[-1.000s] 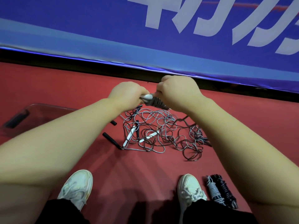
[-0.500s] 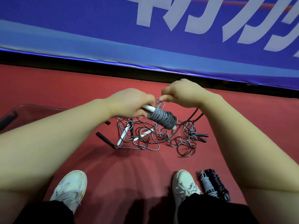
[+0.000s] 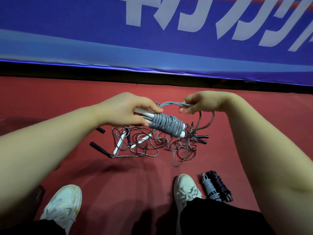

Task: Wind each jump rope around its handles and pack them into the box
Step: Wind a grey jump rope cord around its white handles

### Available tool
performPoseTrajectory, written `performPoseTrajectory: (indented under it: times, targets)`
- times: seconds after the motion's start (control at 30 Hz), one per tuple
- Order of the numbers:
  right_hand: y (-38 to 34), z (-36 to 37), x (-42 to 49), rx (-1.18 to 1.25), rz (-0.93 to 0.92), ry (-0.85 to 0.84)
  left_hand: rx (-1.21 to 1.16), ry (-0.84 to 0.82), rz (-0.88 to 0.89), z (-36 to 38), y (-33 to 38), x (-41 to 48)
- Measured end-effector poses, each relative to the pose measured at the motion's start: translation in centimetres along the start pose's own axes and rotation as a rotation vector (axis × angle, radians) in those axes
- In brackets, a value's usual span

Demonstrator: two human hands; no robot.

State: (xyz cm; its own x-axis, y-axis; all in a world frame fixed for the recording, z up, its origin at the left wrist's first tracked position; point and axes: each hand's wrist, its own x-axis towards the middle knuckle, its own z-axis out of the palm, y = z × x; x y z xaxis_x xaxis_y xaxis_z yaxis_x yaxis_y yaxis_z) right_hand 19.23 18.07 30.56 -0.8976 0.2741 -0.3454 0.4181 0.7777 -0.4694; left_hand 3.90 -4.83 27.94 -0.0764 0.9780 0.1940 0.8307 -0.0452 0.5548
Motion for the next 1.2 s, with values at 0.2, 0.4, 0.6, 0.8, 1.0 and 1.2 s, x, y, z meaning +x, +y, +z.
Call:
performPoseTrajectory:
  times: [0.2,0.4,0.6,0.8,1.0,1.2]
  targets:
    - [0.2,3.0,3.0,-0.623,0.077,0.698,-0.308,0.046,-0.075,0.4,1.3,0.9]
    - [-4.6,7.5,3.6,-0.098,-0.169,0.189,-0.662,0.212,-0.146,-0.4,1.0,1.5]
    - [-7.5,8.2,4.8,0.894,-0.269,0.359,-0.906,0.452,-0.29,-1.9,-1.0,1.6]
    - [-7.2,7.7,5.6,0.09,-0.21,0.62,-0.892,0.484,-0.501,-1.4,-2.2,1.3]
    - [-8.0,7.2,5.7,0.056,-0.206,0.715,-1.435,0.519,-0.573,-1.9,-1.1,1.8]
    - [-9.2,6.7,5.2,0.572,-0.089,0.578,-1.534,0.414,-0.565,-2.3,-1.2,1.7]
